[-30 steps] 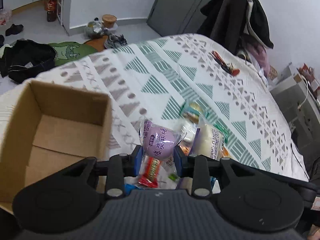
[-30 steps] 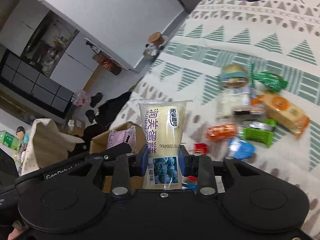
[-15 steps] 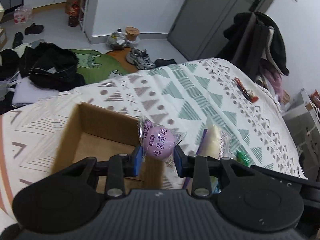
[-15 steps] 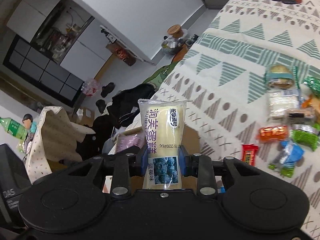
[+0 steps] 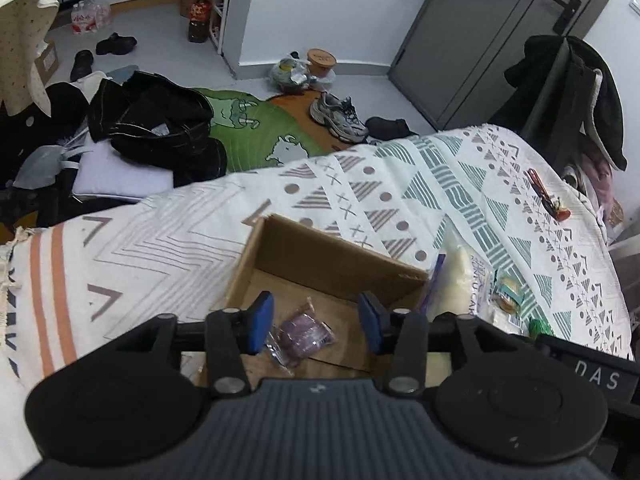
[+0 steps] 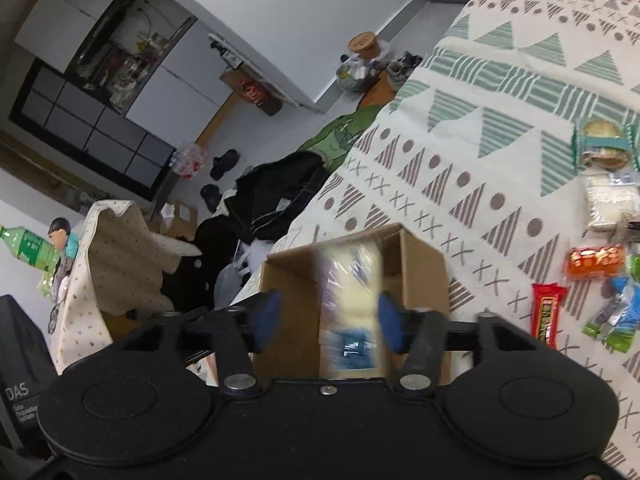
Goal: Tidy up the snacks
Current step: 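Carry both snacks to the cardboard box and open both tools to drop them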
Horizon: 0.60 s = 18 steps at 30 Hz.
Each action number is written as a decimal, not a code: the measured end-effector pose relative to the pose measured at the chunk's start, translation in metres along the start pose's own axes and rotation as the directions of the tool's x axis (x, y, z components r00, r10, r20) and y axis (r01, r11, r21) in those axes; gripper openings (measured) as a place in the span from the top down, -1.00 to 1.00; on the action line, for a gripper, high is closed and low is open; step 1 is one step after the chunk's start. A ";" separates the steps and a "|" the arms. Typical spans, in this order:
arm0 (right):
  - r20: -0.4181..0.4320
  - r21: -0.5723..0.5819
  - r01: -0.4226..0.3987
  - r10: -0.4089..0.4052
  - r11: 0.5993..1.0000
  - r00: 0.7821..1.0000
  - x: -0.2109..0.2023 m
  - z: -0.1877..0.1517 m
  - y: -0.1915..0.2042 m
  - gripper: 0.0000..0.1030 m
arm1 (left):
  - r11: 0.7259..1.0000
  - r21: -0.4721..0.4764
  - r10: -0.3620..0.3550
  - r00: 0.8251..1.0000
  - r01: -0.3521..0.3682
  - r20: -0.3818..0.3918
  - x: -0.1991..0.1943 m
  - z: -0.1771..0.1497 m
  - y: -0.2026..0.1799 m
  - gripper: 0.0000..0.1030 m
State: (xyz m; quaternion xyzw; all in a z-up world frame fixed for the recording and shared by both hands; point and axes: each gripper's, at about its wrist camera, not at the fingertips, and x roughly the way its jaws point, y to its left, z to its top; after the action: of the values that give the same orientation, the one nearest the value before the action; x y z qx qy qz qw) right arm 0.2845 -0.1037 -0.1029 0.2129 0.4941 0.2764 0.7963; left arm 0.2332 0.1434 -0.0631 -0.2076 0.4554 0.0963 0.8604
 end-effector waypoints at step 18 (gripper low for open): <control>0.123 -0.013 0.173 -0.170 0.985 0.978 -0.101 0.003 -0.056 -0.56 | 0.999 0.039 -0.029 0.999 0.028 0.019 -0.031 -0.012 -0.029 -0.68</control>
State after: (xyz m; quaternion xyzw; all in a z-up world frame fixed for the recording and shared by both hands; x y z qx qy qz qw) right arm 0.2644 -0.2119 -0.0687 0.1763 0.4581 0.1991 0.8482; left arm 0.2169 0.1127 -0.0355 -0.1963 0.4457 0.0770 0.8700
